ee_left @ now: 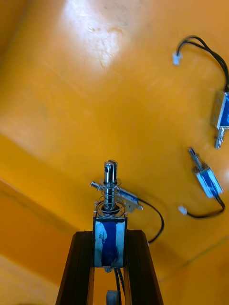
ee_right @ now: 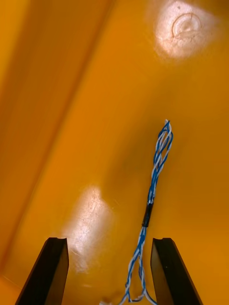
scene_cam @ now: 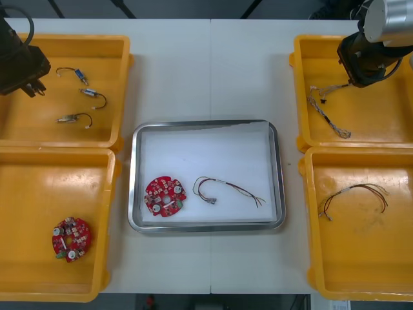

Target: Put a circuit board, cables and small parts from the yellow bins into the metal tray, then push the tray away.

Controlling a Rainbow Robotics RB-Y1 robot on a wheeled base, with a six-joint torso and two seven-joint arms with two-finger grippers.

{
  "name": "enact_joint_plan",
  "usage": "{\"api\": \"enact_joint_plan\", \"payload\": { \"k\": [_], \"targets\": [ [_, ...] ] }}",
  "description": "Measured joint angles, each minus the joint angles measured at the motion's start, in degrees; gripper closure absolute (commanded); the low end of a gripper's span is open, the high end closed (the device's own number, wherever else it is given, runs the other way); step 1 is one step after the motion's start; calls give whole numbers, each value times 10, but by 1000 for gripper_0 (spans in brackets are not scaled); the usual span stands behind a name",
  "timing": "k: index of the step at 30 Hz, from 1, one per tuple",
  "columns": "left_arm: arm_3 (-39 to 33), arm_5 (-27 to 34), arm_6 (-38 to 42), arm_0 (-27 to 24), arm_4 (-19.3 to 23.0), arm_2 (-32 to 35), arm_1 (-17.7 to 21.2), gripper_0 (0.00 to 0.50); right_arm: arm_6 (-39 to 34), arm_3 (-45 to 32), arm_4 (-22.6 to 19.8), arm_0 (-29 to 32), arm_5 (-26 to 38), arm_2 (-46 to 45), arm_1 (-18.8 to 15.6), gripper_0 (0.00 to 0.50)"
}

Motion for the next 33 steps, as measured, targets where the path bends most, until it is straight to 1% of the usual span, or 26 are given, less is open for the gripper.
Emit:
{"api": "enact_joint_plan", "payload": {
  "k": [5,9,13,18,21,23,25,29,31,33],
  "targets": [
    [-79,29,4,0,3,0,7,500,-35,17,0,0,-6,-2,4,0],
    [-130,47,31,0,13,4,7,500,-55,36,-1,0,-9,-6,7,0],
    [-181,56,110,3,32,11,8,500,-55,51,-7,0,-9,-6,9,0],
    [-277,66,263,20,46,13,10,500,-55,53,-13,-1,-11,-6,10,0],
    [-328,66,337,32,52,13,11,500,-55,53,-16,-1,-12,-6,11,0],
    [-354,68,364,40,53,13,11,500,-55,53,-17,-1,-12,-6,11,0],
    [-377,70,372,45,53,13,10,500,-55,56,-19,-1,-13,-6,11,0],
    [-413,70,378,53,52,10,9,500,-55,83,-25,-2,-44,-8,12,0],
    [-421,70,399,53,43,3,4,500,-55,95,-29,-2,-55,-10,12,0],
    [-423,70,441,53,28,-7,-5,500,-55,102,-31,-5,-59,-12,12,0]
  ]
}}
